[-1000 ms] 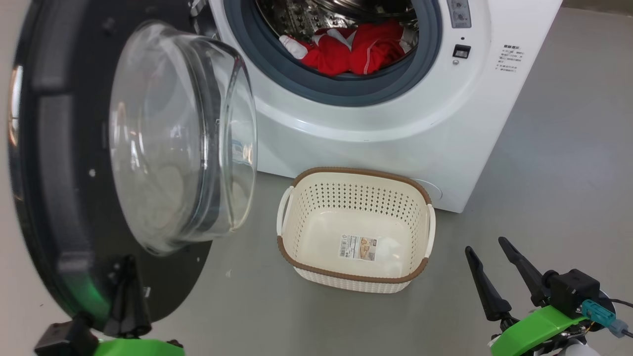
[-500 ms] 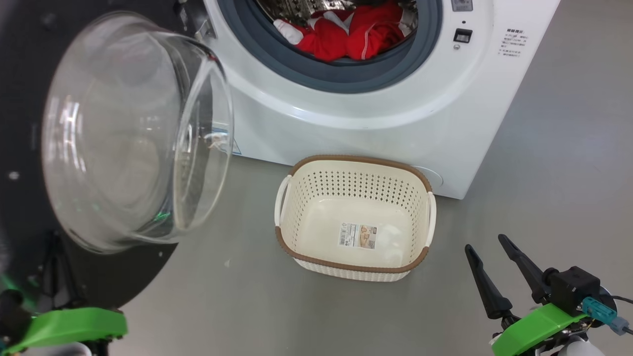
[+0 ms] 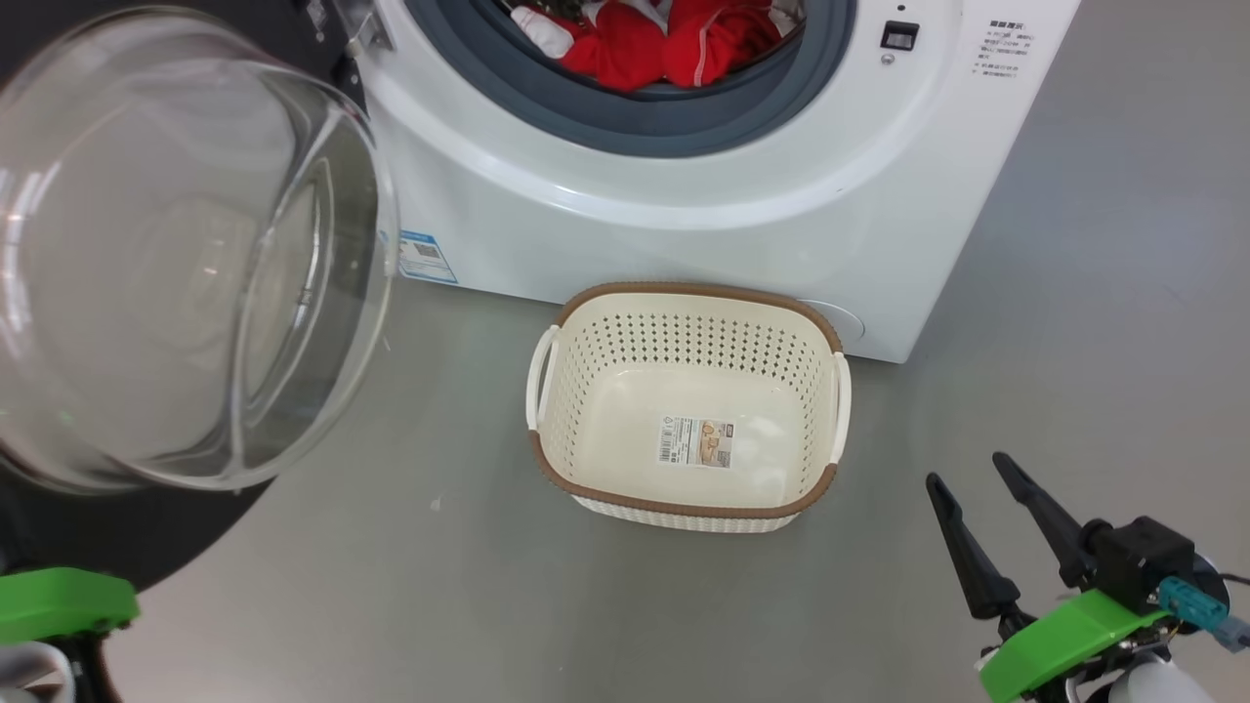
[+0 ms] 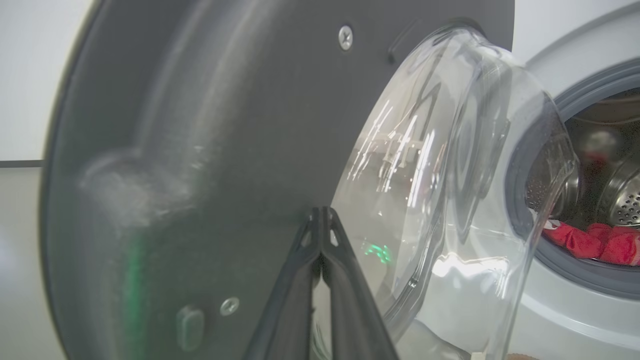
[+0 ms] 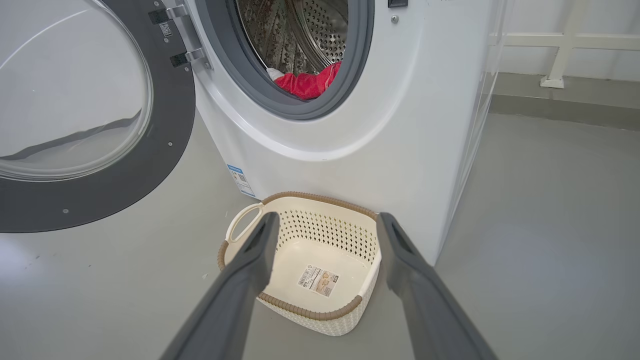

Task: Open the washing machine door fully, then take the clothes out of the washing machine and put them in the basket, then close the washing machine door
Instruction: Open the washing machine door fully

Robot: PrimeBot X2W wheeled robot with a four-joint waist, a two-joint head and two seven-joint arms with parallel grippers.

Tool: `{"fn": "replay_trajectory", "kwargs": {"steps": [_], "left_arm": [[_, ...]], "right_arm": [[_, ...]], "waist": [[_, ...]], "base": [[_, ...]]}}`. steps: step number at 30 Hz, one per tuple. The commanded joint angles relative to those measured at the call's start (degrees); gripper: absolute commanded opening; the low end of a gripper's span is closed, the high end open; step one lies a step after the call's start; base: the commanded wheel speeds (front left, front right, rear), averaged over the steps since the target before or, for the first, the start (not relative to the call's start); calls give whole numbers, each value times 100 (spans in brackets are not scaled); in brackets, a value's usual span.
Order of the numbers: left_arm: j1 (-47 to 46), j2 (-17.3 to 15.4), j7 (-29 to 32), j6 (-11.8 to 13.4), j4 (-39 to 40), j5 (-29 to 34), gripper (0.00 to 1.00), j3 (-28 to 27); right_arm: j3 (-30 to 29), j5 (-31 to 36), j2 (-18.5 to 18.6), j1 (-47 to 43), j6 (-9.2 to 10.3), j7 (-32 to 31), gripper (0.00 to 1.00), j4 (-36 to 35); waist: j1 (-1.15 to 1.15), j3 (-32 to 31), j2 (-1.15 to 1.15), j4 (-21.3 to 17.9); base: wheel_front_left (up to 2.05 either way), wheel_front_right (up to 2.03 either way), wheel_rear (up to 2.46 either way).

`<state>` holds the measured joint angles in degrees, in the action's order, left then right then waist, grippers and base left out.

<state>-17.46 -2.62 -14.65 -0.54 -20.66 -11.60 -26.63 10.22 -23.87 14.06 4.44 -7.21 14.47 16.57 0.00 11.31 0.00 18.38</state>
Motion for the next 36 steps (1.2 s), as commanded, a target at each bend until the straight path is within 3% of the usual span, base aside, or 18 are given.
{"fn": "replay_trajectory", "kwargs": {"steps": [1, 12, 25, 36], "left_arm": [[-164, -327, -35, 8, 73, 57, 0, -317], [-506, -615, -35, -70, -373, 350, 0, -884], [-1134, -1311, -35, -203, -1379, 631, 0, -1250], [-1418, -1513, -35, -273, -1799, 774, 0, -1322]], "right_arm": [[124, 10, 89, 191, -28, 52, 100, -152], [120, 14, 119, 218, -28, 52, 100, -169], [207, 9, 198, 299, -28, 52, 100, -192], [200, 5, 234, 345, -28, 52, 100, -195]], "waist": [[0, 27, 0, -27], [0, 113, 0, -76], [0, 284, 0, -167], [0, 336, 0, -194]], "base": [[0, 0, 0], [0, 0, 0], [0, 0, 0], [0, 0, 0]]}}
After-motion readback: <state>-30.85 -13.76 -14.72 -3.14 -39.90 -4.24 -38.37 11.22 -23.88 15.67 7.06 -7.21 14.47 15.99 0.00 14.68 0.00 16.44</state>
